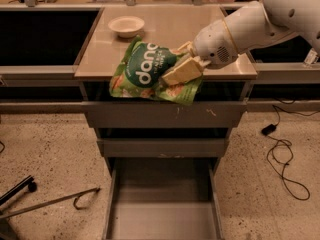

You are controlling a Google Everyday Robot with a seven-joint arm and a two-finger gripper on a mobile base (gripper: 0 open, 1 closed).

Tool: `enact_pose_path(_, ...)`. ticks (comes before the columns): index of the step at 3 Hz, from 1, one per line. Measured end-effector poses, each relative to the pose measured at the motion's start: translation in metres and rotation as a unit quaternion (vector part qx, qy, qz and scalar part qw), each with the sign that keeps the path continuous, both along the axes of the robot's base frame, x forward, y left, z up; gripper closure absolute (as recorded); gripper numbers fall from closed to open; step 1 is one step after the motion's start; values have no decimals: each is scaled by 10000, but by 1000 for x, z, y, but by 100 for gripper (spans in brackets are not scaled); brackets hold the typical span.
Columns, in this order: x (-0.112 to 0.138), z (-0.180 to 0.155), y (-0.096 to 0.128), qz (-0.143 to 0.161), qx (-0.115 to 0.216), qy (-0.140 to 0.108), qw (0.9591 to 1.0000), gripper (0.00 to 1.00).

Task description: Pick green rice chip bag from bottom drawer and place on counter

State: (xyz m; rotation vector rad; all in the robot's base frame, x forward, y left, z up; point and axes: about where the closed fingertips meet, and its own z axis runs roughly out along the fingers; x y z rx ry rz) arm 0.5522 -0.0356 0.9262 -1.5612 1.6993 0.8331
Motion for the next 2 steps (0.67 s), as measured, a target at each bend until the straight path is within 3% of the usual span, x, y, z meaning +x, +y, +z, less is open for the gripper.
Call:
enact_pose_path(1, 15, 8, -2, 51, -125, -98, 9999, 100)
enact_pose_path(2, 54, 3, -11, 88, -550, -241, 9982, 100)
